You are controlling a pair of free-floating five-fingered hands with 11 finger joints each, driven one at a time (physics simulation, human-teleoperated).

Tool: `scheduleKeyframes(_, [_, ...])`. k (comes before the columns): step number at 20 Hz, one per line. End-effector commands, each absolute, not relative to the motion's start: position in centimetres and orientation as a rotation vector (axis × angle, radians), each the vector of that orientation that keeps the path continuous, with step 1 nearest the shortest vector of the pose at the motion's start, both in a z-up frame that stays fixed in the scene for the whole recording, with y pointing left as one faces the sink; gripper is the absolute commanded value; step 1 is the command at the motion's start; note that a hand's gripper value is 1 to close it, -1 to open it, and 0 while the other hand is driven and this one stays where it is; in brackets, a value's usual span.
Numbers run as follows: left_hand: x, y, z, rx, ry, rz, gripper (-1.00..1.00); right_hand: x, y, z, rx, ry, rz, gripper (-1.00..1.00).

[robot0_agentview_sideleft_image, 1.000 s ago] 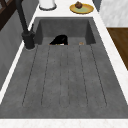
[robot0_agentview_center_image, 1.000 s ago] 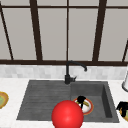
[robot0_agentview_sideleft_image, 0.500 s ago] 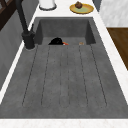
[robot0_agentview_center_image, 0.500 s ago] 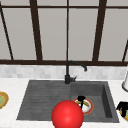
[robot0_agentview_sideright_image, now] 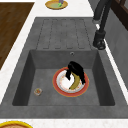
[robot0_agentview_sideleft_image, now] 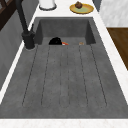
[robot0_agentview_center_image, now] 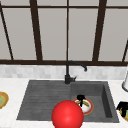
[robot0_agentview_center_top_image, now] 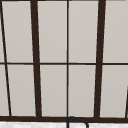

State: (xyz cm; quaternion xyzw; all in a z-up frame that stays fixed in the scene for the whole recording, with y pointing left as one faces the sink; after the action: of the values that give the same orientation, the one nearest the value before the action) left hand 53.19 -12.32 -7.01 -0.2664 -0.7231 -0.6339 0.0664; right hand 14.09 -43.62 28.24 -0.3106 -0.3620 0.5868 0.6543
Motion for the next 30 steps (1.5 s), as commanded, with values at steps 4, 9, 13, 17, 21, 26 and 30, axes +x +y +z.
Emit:
scheduleKeyframes(4, [49.3,-11.5,-8.3,-0.716,-2.323,-2.000,1.00,14.1,-43.6,28.2,-0.704,-0.821,1.331,0.00])
scheduleKeyframes(9, [47.8,-11.1,-7.6,-0.628,-2.529,-2.093,1.00,14.1,-43.6,28.2,-0.704,-0.821,1.331,0.00])
scheduleKeyframes(13, [48.2,-10.6,-5.5,-0.636,-2.610,-2.113,1.00,14.1,-43.6,28.2,-0.704,-0.821,1.331,0.00])
scheduleKeyframes(17, [47.9,-9.9,-2.5,-0.642,-2.569,-2.176,1.00,14.1,-43.6,28.2,-0.704,-0.821,1.331,0.00])
scheduleKeyframes(21, [49.0,-8.7,-0.1,-0.615,-2.517,-2.109,1.00,14.1,-43.6,28.2,-0.704,-0.821,1.331,0.00])
scheduleKeyframes(26, [48.8,-8.3,4.2,-0.594,-2.524,-2.084,1.00,14.1,-43.6,28.2,-0.704,-0.821,1.331,0.00])
scheduleKeyframes(30, [48.8,-8.2,7.2,-0.600,-2.520,-2.074,1.00,14.1,-43.6,28.2,-0.704,-0.821,1.331,0.00])
